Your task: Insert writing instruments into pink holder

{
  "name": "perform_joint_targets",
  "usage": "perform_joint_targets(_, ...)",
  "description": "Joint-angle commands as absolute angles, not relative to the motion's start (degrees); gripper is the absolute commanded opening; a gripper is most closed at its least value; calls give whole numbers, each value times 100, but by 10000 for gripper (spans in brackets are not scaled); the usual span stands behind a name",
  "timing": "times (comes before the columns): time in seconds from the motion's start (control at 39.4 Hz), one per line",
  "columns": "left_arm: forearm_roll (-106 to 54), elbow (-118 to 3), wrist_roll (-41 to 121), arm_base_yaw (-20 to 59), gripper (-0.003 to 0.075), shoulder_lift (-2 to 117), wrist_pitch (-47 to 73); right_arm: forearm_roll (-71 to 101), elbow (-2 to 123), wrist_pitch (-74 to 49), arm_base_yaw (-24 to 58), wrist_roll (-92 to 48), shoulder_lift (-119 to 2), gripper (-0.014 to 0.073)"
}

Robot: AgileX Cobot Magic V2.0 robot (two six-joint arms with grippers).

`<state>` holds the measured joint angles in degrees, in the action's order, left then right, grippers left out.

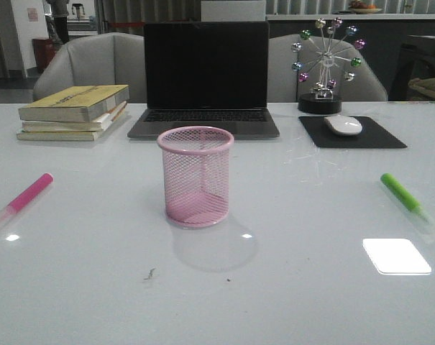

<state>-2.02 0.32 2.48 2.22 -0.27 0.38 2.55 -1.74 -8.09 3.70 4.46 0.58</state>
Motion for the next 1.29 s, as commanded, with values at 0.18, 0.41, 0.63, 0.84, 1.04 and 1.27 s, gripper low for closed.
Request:
perform_joint_targets(0.18, -215, 47, 235, 231, 99, -162, -489, 207, -180, -345, 380, 434, 165, 50)
perform_joint_targets(0.41, -215, 47, 235, 231, 99, -162, -489, 207, -180, -345, 380, 434, 165, 50)
perform_joint_targets(0.63, -215, 47, 235, 231, 99, -162, -489, 207, -180, -345, 380, 434, 165, 50)
perform_joint_targets(0.84, -215, 47, 235, 231, 99, -162, -512, 207, -180, -339, 380, 434, 165, 50)
perform_joint_targets(1.04, -178, -11, 235, 231, 99, -152, -1386, 207, -180, -228, 380, 434, 165, 50)
perform_joint_targets(1.27, 344, -638, 235, 231, 99, -140, -1424, 212, -122, 1276, 380, 439, 165, 50)
